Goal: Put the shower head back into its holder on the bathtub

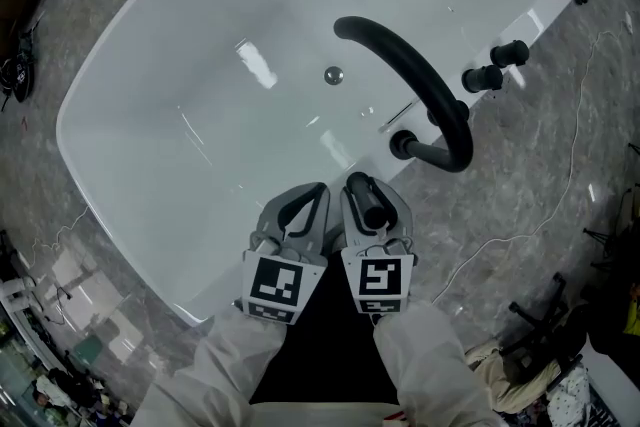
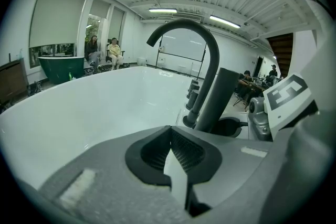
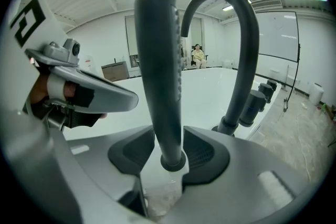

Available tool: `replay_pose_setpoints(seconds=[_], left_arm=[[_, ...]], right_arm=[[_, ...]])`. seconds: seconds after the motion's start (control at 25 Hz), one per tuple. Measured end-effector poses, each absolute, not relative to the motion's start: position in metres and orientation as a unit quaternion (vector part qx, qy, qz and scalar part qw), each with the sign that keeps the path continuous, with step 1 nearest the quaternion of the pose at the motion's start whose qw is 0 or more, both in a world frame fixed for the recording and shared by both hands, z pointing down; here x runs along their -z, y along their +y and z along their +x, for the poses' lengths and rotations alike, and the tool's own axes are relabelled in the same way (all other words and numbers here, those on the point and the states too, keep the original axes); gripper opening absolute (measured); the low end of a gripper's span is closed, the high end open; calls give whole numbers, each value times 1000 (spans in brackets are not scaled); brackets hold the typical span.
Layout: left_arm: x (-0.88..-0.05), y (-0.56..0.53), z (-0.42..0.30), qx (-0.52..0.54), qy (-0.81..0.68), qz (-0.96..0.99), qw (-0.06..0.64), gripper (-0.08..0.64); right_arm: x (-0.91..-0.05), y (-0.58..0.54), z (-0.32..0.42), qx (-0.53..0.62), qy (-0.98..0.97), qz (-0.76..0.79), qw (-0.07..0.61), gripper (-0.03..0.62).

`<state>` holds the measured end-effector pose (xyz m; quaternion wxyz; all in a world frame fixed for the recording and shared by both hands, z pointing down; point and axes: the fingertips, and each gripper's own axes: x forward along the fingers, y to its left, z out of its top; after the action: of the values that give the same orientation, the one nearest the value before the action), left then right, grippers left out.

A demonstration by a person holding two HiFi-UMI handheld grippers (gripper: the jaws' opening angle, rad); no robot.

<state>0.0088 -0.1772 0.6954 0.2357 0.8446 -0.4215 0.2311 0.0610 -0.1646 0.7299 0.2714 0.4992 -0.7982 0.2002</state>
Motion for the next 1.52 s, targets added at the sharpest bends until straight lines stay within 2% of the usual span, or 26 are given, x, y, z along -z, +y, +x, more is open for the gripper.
replay_pose_setpoints(seconds=[0.12, 0.56, 1.24, 1.32, 1.52], left_arm=[[-693, -175, 9, -232, -424, 844, 233, 0], [-683, -157, 12, -235, -438, 838, 224, 0], [-625, -132, 10, -244, -444, 841, 191, 0], [-614, -127, 10, -247, -440, 843, 184, 0], [-581, -114, 10, -247, -439, 846, 174, 0]], right_arm=[[-731, -161, 63, -215, -799, 493, 269, 183], [-717, -137, 70, -211, -805, 484, 270, 176], [-645, -105, 125, -222, -787, 522, 243, 79], [-630, -101, 129, -216, -786, 528, 239, 49], [-591, -93, 141, -214, -784, 538, 222, 38]])
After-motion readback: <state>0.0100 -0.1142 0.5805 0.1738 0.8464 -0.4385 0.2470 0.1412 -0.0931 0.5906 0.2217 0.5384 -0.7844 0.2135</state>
